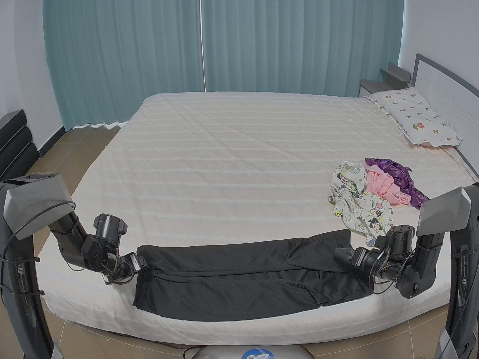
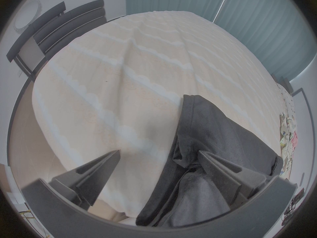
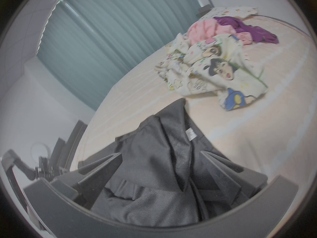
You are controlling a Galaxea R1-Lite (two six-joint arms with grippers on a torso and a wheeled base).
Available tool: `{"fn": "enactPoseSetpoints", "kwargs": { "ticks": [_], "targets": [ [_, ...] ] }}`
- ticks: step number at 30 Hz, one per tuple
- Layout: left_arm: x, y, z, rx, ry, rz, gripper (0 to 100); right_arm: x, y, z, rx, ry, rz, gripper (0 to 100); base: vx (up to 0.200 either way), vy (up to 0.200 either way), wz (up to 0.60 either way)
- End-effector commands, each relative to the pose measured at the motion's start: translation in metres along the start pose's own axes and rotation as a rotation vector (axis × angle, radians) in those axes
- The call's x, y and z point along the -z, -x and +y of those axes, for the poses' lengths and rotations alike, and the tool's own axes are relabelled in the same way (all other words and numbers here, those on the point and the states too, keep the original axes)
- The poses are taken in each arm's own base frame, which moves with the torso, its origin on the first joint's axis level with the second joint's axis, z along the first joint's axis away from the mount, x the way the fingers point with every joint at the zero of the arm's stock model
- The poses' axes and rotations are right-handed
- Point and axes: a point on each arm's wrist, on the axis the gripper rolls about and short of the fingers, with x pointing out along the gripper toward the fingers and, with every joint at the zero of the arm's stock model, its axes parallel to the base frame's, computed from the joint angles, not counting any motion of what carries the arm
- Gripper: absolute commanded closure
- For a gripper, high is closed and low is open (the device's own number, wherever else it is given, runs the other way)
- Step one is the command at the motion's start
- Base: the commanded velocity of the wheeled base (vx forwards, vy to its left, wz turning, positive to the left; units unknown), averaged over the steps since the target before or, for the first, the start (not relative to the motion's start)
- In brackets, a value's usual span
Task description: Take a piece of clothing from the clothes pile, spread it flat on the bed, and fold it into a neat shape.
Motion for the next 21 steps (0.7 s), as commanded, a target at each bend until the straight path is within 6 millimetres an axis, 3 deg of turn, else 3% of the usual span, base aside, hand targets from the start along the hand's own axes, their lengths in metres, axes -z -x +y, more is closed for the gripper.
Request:
{"fn": "enactPoseSetpoints", "kwargs": {
  "ticks": [1, 5, 11, 17, 21],
  "targets": [
    [-0.01, 0.04, 0.01, 0.063, 0.044, 0.012, 0, -0.013, 0.03, 0.004, 0.009, -0.116, -0.098, 0, 0.0, 0.0, 0.0],
    [0.003, 0.052, 0.016, 0.097, 0.031, 0.093, 0, -0.012, 0.038, -0.004, 0.018, -0.157, -0.109, 0, 0.0, 0.0, 0.0],
    [0.015, 0.049, 0.02, 0.098, 0.022, 0.144, 0, -0.013, 0.04, -0.008, 0.003, -0.186, -0.096, 0, 0.0, 0.0, 0.0],
    [0.045, 0.048, 0.016, 0.148, -0.167, 0.181, 0, -0.01, 0.041, -0.009, 0.007, -0.195, -0.078, 0, 0.0, 0.0, 0.0],
    [0.059, 0.035, 0.013, 0.136, -0.236, 0.17, 0, -0.009, 0.042, -0.009, 0.008, -0.196, -0.072, 0, 0.0, 0.0, 0.0]
  ]
}}
